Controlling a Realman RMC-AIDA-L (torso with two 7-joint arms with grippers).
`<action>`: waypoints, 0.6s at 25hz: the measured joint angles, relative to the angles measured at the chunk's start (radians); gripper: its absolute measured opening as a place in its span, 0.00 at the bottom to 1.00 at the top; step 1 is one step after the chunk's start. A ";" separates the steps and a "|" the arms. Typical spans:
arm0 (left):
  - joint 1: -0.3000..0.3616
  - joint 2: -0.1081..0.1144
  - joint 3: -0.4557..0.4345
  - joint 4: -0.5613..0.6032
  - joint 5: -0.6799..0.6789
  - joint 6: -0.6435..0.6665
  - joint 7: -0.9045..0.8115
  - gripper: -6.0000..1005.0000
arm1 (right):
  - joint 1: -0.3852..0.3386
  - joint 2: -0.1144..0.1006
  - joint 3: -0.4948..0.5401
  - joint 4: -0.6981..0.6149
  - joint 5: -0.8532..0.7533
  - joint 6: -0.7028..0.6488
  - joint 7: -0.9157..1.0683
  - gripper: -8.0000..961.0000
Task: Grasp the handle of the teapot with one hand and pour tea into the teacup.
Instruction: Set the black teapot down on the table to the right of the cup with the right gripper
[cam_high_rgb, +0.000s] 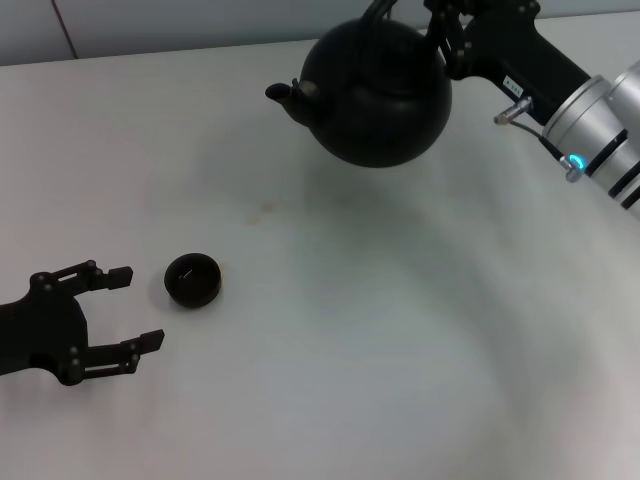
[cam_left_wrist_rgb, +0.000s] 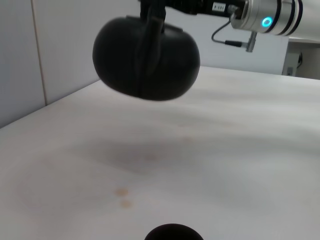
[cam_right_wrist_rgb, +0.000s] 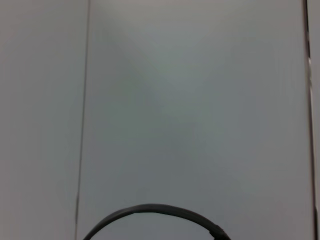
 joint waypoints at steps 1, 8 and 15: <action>0.000 0.000 0.001 0.000 0.000 0.000 0.000 0.84 | -0.001 0.000 0.000 0.003 0.000 0.017 0.000 0.09; 0.005 -0.005 0.003 0.000 0.000 0.001 0.000 0.84 | -0.001 0.000 -0.009 0.008 -0.003 0.133 0.000 0.09; 0.004 -0.010 0.005 0.000 0.005 0.000 0.000 0.84 | -0.005 0.000 -0.011 0.009 -0.007 0.138 -0.006 0.09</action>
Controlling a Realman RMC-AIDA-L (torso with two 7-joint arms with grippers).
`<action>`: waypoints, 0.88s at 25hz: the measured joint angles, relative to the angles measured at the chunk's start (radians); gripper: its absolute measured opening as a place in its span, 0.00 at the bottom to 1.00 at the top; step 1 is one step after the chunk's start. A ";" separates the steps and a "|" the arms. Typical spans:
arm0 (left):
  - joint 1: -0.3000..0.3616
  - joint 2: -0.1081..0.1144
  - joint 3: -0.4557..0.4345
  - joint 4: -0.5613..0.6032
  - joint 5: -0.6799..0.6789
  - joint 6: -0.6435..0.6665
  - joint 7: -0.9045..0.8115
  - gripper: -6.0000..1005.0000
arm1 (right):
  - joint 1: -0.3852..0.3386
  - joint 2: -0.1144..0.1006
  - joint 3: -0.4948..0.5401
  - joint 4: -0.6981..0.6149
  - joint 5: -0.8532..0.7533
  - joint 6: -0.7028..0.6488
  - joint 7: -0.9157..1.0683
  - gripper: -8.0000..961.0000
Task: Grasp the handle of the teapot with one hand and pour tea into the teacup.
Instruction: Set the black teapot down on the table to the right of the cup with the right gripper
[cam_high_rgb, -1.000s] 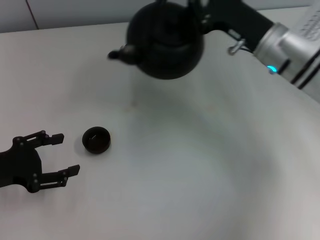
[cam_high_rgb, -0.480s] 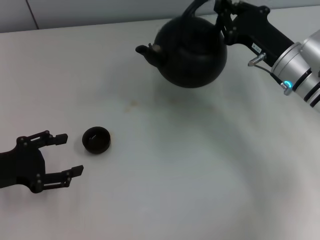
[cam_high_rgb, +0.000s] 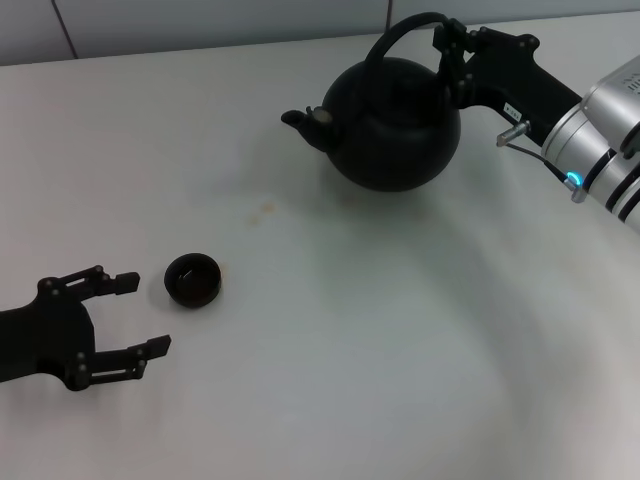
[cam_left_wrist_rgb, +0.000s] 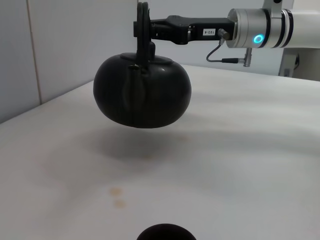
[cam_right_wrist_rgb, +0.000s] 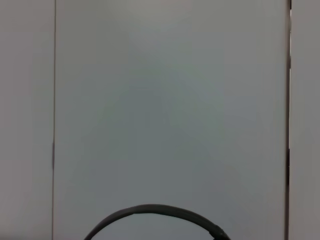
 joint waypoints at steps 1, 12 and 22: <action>-0.001 -0.001 -0.001 0.000 0.002 0.000 0.000 0.84 | 0.000 0.000 -0.001 0.000 -0.001 0.000 0.000 0.09; -0.005 -0.004 -0.001 0.004 0.005 -0.005 0.000 0.84 | 0.008 -0.002 -0.025 0.007 -0.020 0.045 0.000 0.11; -0.005 -0.008 0.001 0.012 0.008 -0.005 0.001 0.84 | 0.025 -0.001 -0.080 -0.002 -0.020 0.101 -0.002 0.13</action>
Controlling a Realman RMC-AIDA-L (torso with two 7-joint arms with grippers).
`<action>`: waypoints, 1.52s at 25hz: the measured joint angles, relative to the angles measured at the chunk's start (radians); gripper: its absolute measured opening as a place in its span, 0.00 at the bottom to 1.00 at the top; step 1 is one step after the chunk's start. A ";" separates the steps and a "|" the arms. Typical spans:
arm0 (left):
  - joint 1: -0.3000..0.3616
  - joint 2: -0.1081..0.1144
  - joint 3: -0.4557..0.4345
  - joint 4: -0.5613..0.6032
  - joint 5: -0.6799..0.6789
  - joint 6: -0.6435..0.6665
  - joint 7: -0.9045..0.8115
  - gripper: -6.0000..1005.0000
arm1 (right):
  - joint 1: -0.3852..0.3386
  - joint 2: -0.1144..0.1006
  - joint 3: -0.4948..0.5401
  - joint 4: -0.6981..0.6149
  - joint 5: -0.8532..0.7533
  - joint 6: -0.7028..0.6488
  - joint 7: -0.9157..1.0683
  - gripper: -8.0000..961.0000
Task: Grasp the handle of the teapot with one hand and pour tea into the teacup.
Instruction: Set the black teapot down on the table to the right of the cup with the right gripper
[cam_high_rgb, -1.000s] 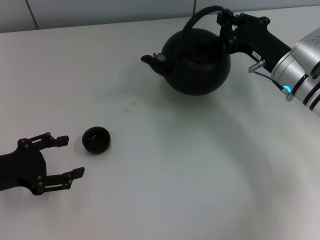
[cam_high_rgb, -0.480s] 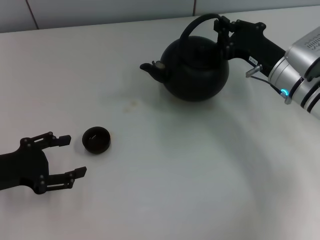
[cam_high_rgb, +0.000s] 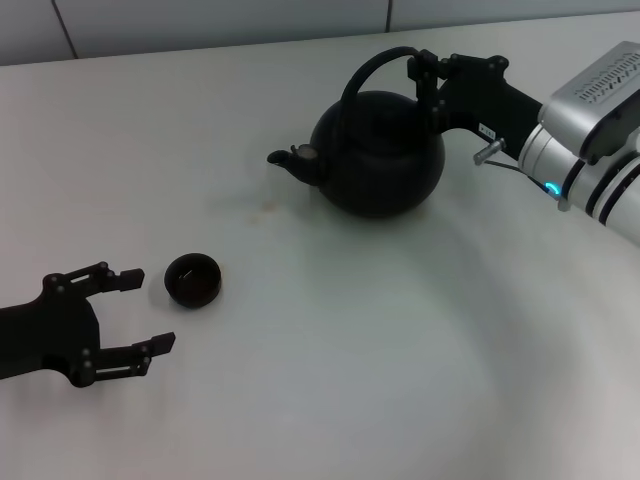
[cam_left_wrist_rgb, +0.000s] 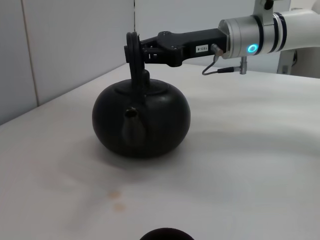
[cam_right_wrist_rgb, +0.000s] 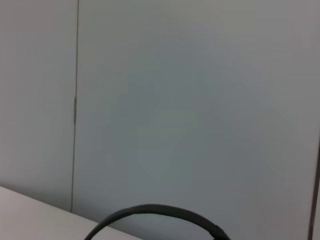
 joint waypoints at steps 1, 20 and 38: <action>0.000 -0.001 0.000 0.000 0.000 0.000 0.000 0.84 | 0.000 0.000 0.000 0.000 0.000 0.000 0.000 0.14; 0.001 -0.006 -0.009 0.008 0.023 0.004 0.000 0.84 | 0.009 0.000 0.005 -0.014 0.008 0.051 0.005 0.17; 0.014 -0.019 -0.008 0.042 0.022 0.012 -0.017 0.84 | -0.021 0.004 0.010 -0.032 0.010 -0.002 0.000 0.67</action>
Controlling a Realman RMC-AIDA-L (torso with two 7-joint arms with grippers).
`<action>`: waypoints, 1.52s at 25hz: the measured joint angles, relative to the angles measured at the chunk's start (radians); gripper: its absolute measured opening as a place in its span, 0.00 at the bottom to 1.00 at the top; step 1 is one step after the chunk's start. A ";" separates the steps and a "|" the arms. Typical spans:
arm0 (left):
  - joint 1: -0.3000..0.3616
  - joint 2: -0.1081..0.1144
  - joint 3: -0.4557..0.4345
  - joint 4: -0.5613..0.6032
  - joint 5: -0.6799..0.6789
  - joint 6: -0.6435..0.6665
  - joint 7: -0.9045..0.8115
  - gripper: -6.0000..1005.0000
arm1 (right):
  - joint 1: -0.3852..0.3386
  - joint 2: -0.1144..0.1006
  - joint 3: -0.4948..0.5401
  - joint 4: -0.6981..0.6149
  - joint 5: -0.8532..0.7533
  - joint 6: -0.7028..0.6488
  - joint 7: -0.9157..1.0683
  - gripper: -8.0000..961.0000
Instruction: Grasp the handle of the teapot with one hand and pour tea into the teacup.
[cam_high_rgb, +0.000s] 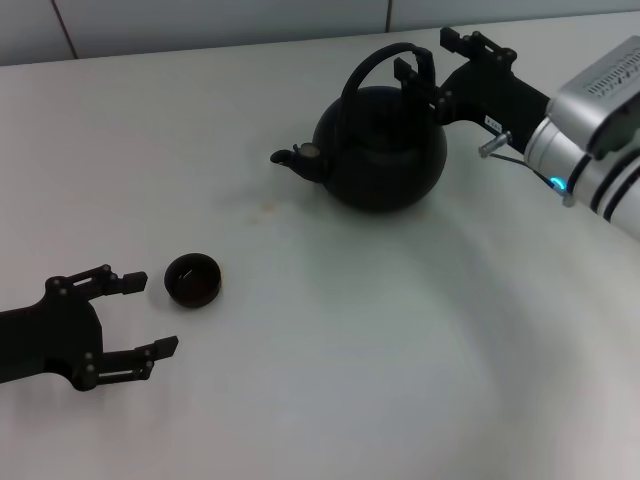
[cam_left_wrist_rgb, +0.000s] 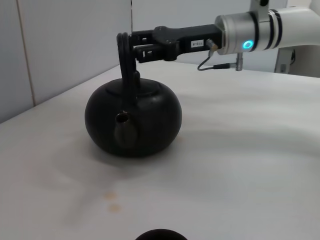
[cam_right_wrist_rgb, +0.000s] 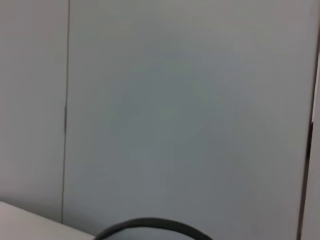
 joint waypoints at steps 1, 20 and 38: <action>0.000 0.000 0.000 0.000 0.000 0.000 -0.001 0.84 | -0.008 0.000 -0.001 -0.006 0.000 -0.010 0.000 0.69; 0.001 0.002 -0.007 0.019 -0.003 0.061 -0.001 0.84 | -0.172 -0.024 -0.093 -0.114 -0.226 -0.456 0.172 0.74; 0.023 0.000 -0.067 0.037 -0.046 0.322 0.071 0.84 | -0.387 -0.016 0.051 -0.370 -0.751 -0.789 0.300 0.74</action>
